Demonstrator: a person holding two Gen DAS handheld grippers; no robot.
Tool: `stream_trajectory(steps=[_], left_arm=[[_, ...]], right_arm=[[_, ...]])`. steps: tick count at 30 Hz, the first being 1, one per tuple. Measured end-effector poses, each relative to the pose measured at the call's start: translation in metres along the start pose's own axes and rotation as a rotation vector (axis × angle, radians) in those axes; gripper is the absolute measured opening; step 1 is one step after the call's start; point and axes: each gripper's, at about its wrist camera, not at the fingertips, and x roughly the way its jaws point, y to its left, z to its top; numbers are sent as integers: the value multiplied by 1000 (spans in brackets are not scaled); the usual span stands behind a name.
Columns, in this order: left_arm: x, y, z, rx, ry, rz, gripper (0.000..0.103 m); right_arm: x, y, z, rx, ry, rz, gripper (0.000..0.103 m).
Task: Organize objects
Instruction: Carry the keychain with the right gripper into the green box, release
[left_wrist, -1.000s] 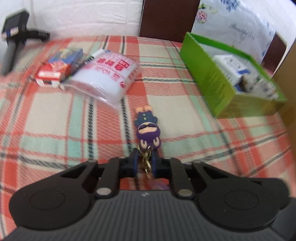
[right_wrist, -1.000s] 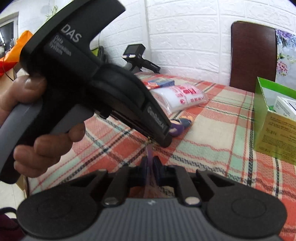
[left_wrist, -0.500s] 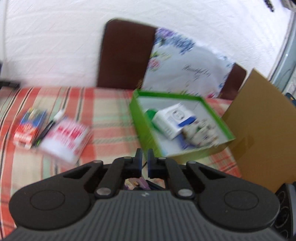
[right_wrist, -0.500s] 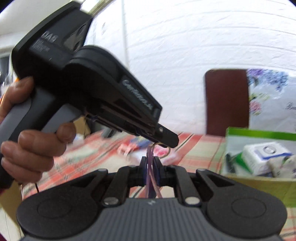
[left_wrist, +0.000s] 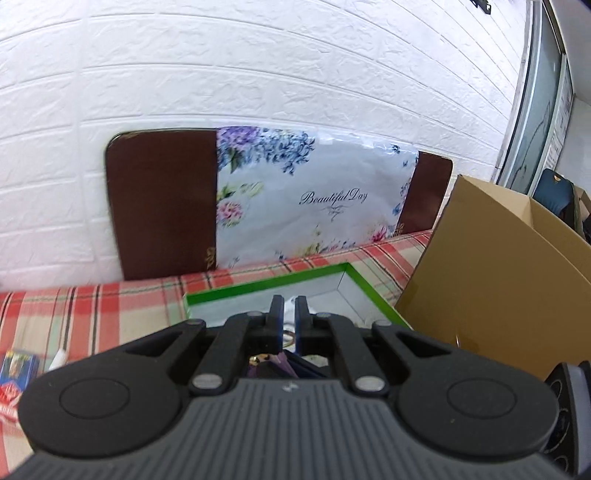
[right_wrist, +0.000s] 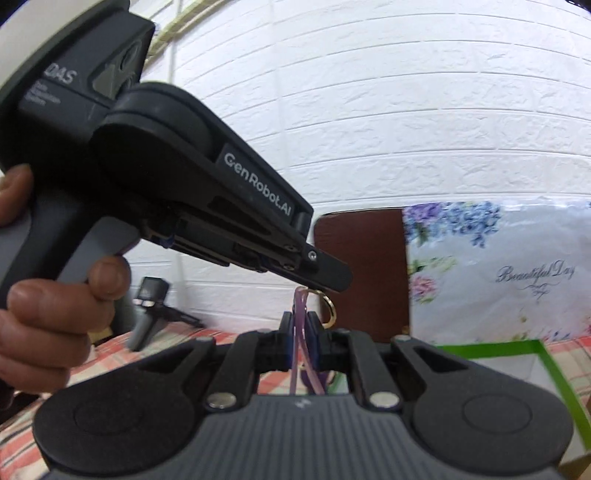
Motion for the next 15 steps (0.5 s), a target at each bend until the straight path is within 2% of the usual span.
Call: stream_trajectory(steps=[4,8,9,12,15], left_arm=[[22,-1,4,9,21,17,7],[48,6,-5,-8,80,43,9],[55,9,-9,-10,94,64,9],[67,14,-20,3,119,146,9],[71,19,-30,8,140,200,9]], right_arm=[[17,-19,-4,12,17,-30,9],[39,-36,-23,53,66,-60,9],[36,-37,-31,61,87,-71,13],[43,-49,-48,121,125,-135,33],[38,-60,-55,184,118,-171,33]])
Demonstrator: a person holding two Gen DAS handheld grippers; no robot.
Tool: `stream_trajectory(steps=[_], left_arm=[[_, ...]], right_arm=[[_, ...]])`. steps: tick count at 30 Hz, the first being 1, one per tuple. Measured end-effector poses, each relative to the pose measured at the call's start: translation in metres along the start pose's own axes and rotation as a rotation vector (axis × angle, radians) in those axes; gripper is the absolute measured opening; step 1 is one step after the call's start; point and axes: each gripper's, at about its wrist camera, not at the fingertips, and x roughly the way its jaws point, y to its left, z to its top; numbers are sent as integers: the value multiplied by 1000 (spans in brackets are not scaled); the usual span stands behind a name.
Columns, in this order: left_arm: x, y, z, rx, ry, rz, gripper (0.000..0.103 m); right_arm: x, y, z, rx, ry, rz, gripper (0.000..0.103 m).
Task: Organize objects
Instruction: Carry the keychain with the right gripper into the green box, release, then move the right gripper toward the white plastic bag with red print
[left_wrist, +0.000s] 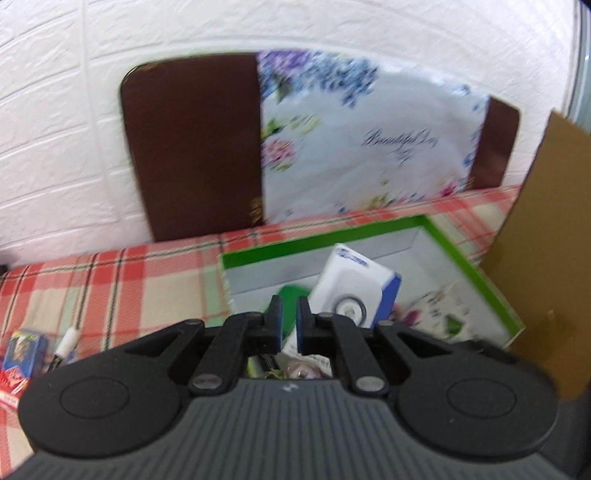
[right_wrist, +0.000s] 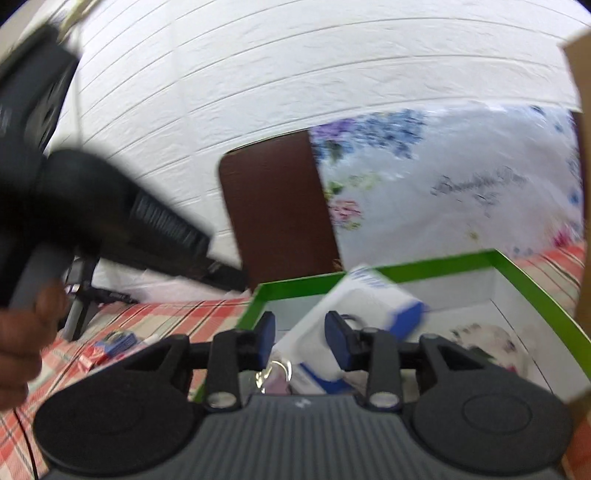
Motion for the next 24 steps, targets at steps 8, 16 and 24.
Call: stream_trajectory(steps=[8,16,24], left_arm=[[-12,-12,-28,52,6,64,16],[-28,-21,-60,73,28,95,26],[-45,-22,-79,71,26,127,41]], right_arm=[[-38,0,-5,89,-2,-37,37],[-66,10,-13,112,27,-49,39],[-93,11,-15,144,24,-65,47]])
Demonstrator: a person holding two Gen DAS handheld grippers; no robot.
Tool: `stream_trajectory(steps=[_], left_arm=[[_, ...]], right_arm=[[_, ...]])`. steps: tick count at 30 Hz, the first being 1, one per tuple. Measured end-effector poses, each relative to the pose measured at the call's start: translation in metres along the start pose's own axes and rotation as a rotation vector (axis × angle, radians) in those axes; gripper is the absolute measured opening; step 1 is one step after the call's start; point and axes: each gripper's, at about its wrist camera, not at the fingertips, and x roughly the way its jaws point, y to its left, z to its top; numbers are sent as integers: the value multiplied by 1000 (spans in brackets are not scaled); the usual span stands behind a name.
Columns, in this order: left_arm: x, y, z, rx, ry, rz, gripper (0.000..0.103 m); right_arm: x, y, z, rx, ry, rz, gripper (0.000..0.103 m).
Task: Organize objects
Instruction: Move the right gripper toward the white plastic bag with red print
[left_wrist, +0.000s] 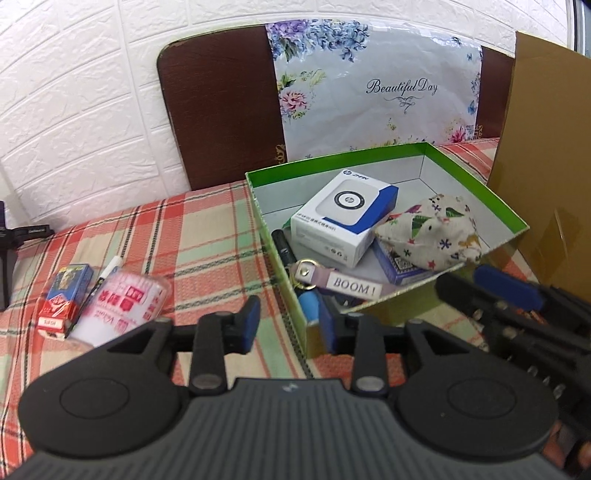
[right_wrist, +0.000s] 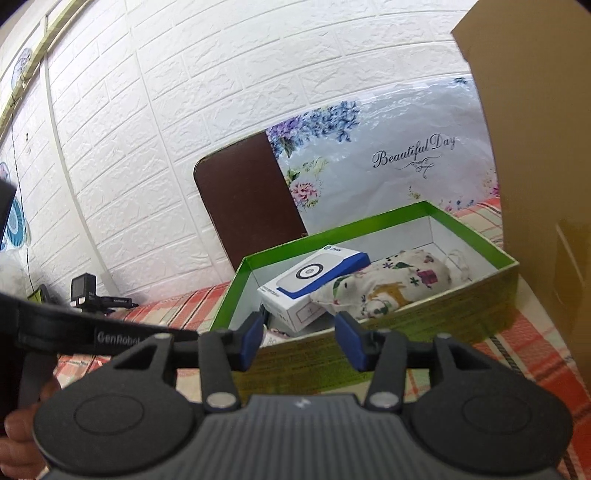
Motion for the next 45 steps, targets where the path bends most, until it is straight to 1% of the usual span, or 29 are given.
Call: stream_trajectory(steps=[2,6,9,17,19,21,31,37,45], left_arm=[[-5,0,-4,2,-4,6,43],[-14,1,-11,3,-16,23,54],[-18,2,-18,8,-20,36,59],[-24,14,-32,-10,-11,65,62],[-25,20,-36,-16,-11,73,66],[-25,26,-40,-22,-11,85,68],[-20,70,-61,-93,22,138,68],[-12,103,-75,-157,51,170,68],[-2,142,-91,-217,81,215,68]], right_arm=[[-7,0,1,12,-8,0,49],[-16,1,1,23,-14,4,54],[-20,4,-1,28,-8,8,57],[-24,17,-6,0,8,24,57],[-24,21,-8,-8,13,28,57],[-23,26,-9,-18,20,33,57],[-14,56,-19,-91,76,67,57],[-3,80,-27,-150,120,89,57],[15,113,-44,-230,189,134,59]])
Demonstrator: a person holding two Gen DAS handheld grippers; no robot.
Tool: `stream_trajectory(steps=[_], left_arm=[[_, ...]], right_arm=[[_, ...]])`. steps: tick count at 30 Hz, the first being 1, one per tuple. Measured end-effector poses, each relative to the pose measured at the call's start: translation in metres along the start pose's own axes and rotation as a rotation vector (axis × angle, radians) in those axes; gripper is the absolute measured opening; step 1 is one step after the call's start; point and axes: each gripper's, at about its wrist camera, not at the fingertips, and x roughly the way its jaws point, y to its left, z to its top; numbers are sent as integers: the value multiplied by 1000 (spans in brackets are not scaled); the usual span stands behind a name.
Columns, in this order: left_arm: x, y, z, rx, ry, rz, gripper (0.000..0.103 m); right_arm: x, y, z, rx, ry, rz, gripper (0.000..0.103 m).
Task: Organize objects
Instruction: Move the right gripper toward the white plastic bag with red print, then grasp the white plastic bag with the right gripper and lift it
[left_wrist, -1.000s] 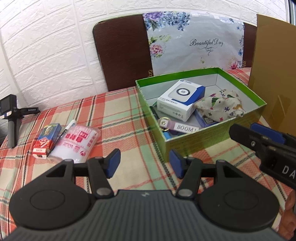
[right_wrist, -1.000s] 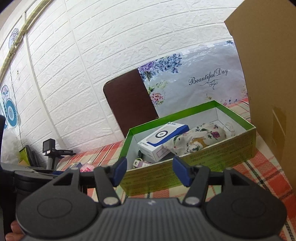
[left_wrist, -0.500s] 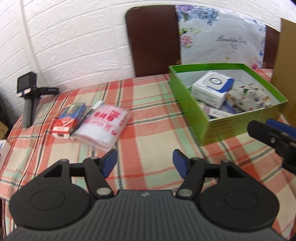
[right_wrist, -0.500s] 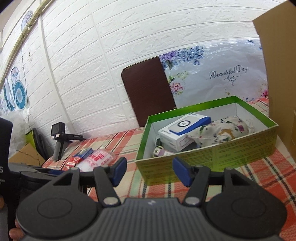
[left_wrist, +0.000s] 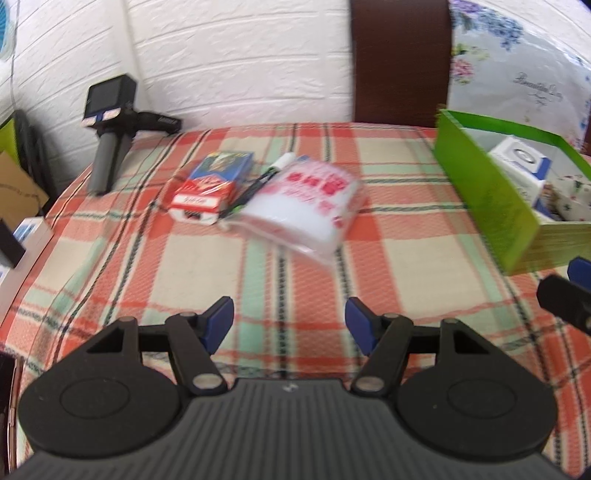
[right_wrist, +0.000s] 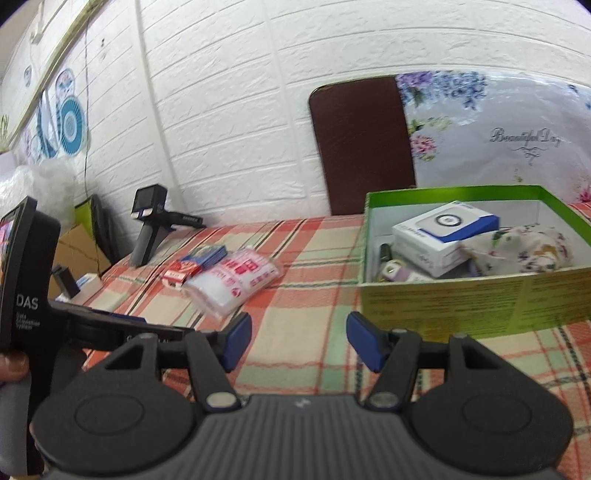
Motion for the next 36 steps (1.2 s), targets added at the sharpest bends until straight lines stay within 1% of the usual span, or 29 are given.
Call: stream_trajectory(steps=[9,10,12,15,17,18,19,20,22,23,26,29,30,32,34,35,36], left_arm=[[21,33,-10,-37,37,47,69],[23,36,-11,-41,37,52,70],[24,43,-12,-48,24,62,73],[26,57,-11,-63,-7,93,73],[29,70,-13,-93,-26,115,75],[31,78,-14,-113,-37,116,80],[34,85,-15,-137,-49,114,86],[36,91,-18,-157,-68,114,88],[39,97,-28,-159,-132,120,96],[38,100,-32,-175,-159,104,96],[36,103,-33,-201,-183,77,96],[36,105,-34,-222,-202,51,98],[36,106,-34,-229,-207,43,98],[36,107,-34,-238,-213,32,99],[37,108,-35,-240,-216,27,100],[37,108,-34,-241,-217,24,100],[37,108,-35,-242,-218,23,100]], right_arm=[[26,26,-10,-71,79,37,60],[29,29,-11,-79,88,40,61],[35,34,-13,-91,104,47,61],[45,39,-15,-110,131,57,62],[54,43,-14,-130,140,61,66],[59,46,-12,-146,139,63,76],[65,48,-10,-163,131,66,89],[71,50,-7,-183,118,77,93],[89,56,1,-237,104,112,99],[100,59,6,-273,105,122,102],[136,67,19,-383,120,142,103],[176,74,31,-440,160,136,103],[189,76,34,-452,174,120,103],[210,78,36,-475,225,144,103],[218,79,34,-494,218,149,103],[221,78,34,-479,228,154,103],[223,75,36,-439,256,158,102]])
